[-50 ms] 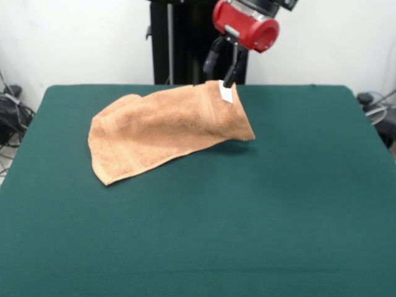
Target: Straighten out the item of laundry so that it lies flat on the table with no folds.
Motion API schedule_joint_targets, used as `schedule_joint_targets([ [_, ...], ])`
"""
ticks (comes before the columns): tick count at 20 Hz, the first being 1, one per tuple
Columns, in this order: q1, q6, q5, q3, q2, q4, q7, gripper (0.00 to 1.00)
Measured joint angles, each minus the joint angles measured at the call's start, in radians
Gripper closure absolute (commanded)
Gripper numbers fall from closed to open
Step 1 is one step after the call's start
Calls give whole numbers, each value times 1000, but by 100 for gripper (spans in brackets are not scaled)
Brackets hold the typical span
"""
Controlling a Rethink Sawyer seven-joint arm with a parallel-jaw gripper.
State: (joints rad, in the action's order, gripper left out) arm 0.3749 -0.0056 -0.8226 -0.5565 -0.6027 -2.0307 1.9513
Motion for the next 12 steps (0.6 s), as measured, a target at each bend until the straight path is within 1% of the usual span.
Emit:
schedule_joint_targets([
  [4, 16, -32, -1, 0, 12, -14, 0, 0],
  [7, 25, -32, -4, 0, 20, -18, 0, 0],
  [12, 74, -32, -35, 0, 56, -30, 4, 0],
])
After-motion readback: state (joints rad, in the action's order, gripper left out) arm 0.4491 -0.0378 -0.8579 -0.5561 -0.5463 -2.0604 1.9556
